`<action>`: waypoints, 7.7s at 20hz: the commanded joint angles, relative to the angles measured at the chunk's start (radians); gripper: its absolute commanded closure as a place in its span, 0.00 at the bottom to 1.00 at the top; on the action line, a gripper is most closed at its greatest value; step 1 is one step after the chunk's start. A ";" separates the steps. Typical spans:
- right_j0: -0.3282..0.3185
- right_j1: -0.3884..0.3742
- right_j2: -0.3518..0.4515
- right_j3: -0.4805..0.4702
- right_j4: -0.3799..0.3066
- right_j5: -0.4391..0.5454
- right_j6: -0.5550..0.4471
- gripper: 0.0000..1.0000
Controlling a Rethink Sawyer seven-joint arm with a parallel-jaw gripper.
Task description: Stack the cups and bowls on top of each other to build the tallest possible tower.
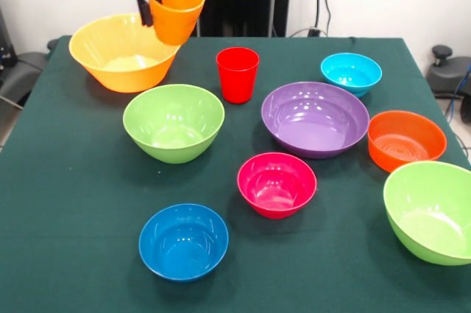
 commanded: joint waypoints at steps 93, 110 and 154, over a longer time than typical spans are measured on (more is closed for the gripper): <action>0.051 0.046 0.022 0.285 -0.057 -0.539 0.066 1.00; 0.070 0.056 -0.024 0.255 -0.118 -0.573 0.071 1.00; 0.059 0.139 -0.096 0.213 -0.191 -0.556 0.027 1.00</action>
